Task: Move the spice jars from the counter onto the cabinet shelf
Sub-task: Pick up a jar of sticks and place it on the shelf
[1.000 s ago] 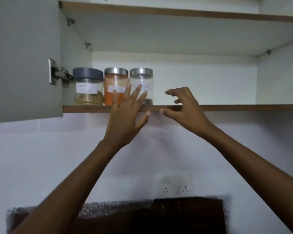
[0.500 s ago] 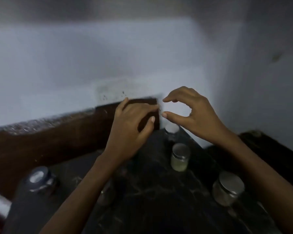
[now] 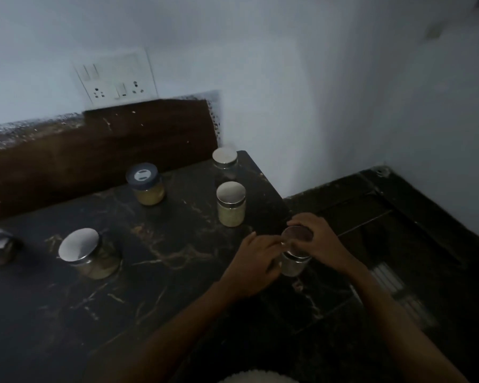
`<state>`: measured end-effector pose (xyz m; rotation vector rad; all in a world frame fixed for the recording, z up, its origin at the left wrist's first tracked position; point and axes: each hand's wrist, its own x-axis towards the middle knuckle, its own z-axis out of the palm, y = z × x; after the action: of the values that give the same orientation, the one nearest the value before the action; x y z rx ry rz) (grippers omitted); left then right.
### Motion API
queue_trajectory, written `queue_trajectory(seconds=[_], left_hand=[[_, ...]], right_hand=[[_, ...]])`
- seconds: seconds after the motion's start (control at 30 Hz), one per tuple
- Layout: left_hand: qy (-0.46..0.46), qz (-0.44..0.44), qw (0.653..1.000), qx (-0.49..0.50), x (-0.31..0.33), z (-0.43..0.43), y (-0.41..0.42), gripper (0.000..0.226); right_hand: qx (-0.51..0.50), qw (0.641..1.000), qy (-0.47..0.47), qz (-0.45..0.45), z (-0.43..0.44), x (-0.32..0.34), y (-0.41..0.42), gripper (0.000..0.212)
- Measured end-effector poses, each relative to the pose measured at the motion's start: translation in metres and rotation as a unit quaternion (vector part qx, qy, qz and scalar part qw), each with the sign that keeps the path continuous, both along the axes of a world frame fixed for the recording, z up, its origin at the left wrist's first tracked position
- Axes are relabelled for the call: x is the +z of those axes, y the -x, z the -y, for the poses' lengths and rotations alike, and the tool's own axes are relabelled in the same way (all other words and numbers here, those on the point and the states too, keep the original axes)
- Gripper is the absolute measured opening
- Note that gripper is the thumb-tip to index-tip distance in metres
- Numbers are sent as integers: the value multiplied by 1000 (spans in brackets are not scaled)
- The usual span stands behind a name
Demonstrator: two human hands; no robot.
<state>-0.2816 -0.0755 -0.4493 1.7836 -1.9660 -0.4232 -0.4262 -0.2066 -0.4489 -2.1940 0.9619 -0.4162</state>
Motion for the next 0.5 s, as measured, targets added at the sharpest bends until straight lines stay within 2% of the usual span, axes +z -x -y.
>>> queue_trajectory(seconds=[0.1, 0.23, 0.33, 0.43, 0.5], left_hand=[[-47, 61, 997, -17, -19, 11, 14, 49], [-80, 115, 990, -33, -30, 15, 22, 54], [-93, 113, 989, -36, -32, 14, 23, 52], [-106, 78, 991, -37, -25, 11, 22, 51], [-98, 25, 995, -11, -16, 6, 19, 61]], right_hand=[[13, 999, -20, -48, 11, -26, 18, 60], [30, 994, -105, 16, 11, -39, 34, 75], [23, 988, -137, 66, 5, -45, 34, 81], [-14, 981, -160, 107, 1, -43, 30, 70], [-24, 978, -175, 109, -1, -29, 25, 64]])
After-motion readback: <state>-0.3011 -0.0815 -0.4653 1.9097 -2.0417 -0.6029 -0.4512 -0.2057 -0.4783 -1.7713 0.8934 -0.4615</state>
